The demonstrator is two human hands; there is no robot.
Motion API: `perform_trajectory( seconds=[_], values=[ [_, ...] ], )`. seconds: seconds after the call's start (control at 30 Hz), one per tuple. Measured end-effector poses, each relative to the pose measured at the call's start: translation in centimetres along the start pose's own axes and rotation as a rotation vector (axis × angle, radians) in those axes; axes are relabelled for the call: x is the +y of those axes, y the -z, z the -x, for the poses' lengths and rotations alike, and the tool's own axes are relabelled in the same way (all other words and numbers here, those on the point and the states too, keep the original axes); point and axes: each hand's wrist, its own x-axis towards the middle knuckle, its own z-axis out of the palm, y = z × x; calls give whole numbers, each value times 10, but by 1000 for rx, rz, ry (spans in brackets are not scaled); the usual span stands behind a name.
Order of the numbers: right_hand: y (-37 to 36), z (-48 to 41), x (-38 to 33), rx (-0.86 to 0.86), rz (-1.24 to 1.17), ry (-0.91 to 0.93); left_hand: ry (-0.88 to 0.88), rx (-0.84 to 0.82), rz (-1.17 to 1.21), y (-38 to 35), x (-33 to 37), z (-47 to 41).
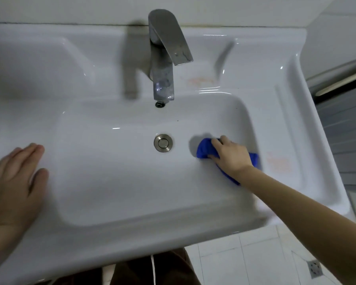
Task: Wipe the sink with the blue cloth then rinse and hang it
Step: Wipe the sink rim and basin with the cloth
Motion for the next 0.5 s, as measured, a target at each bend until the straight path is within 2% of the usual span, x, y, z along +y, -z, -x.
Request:
perform_trajectory(
  seconds=[0.07, 0.13, 0.2, 0.3, 0.37, 0.4, 0.47, 0.5],
  values=[
    [-4, -33, -8, 157, -1, -230, -4, -4, -34, 0, 7, -1],
    [-9, -63, -42, 272, -249, -515, 3, 38, -78, -3, 5, -2],
    [-13, -84, -90, 356, -584, -718, -2, 59, -109, -2, 6, -2],
    [-11, -94, -158, 391, -1021, -788, -31, 92, -94, -4, 5, -1],
    [-12, -86, -192, 301, -1012, -670, -31, 98, -93, -3, 10, -1],
    [-14, -81, -207, 229, -919, -543, -22, 104, -92, -1, 13, -1],
    [-15, -68, -247, 65, -762, -149, -15, 105, -97, 2, 16, 1],
    [-12, -57, -269, -16, -756, 28, -11, 99, -97, 3, 17, 1]
  ],
)
